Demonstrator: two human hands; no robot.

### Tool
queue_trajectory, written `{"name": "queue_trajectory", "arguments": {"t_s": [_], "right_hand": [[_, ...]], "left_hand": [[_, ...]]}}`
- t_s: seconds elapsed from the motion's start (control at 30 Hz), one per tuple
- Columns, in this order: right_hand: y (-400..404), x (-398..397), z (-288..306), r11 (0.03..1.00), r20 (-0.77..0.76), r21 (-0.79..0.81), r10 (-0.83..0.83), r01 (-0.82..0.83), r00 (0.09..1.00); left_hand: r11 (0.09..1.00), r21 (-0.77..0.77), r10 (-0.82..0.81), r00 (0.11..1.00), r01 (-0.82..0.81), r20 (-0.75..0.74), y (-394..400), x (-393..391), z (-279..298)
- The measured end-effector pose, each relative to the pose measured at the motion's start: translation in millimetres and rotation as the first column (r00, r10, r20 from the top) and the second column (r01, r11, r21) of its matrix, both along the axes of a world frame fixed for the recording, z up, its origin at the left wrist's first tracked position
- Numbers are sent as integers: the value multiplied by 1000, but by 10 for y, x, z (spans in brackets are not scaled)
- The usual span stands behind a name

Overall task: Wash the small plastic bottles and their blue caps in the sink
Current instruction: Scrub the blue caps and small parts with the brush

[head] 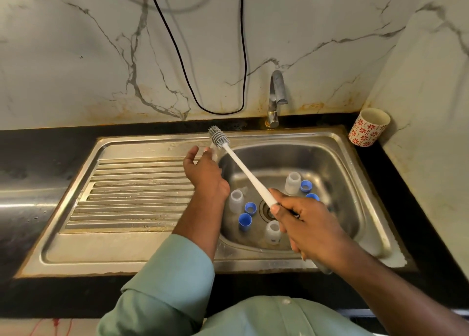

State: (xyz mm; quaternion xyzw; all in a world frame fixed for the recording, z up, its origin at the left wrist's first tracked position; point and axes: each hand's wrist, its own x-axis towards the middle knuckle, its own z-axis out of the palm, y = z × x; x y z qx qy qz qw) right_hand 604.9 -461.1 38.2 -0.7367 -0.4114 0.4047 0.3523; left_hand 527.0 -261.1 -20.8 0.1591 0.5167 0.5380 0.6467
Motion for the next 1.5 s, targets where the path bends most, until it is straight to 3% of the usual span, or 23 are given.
{"name": "queue_trajectory", "arguments": {"t_s": [0.2, 0.3, 0.43, 0.57, 0.63, 0.77, 0.87, 1.07, 1.2, 1.27, 1.4, 1.5], "right_hand": [[32, -10, 47, 1000, -2, -15, -21, 21, 1000], [-9, -21, 63, 1000, 2, -15, 5, -5, 1000], [44, 9, 24, 999, 16, -20, -49, 49, 999], [-33, 12, -9, 999, 58, -20, 34, -33, 998], [-72, 31, -30, 999, 96, -17, 44, -42, 994], [-111, -24, -31, 998, 120, 19, 60, -63, 991], [-114, -35, -46, 997, 115, 59, 37, -44, 993], [-217, -2, -16, 1000, 39, 14, -9, 8, 999], [-242, 39, -63, 999, 83, -28, -27, 29, 996], [-284, 48, -106, 999, 78, -49, 6, -2, 997], [-200, 40, -149, 999, 41, 10, -40, 40, 998], [-205, 35, -178, 1000, 112, 7, 3, -4, 994]], "left_hand": [[991, 97, -86, 995, 91, -57, 24, 15, 50], [985, 126, -120, 992, 115, 38, 61, -39, 94], [944, 166, -304, 946, 284, 113, -27, -74, 104], [983, 70, -181, 961, 170, 211, 85, -184, 60], [980, 28, -195, 946, 195, 259, 102, -212, 44], [961, -39, -267, 954, 275, 134, 46, -137, 31], [952, -1, -306, 947, 308, 96, 111, -103, 50], [949, -17, -283, 877, 314, 389, 44, -94, 113], [932, 9, -329, 836, 362, 439, 16, -72, 80], [959, 10, -260, 867, 283, 425, 57, -57, 76], [959, 14, -272, 905, 283, 327, 15, 39, 112], [973, -37, -201, 914, 228, 351, 88, 49, 126]]}}
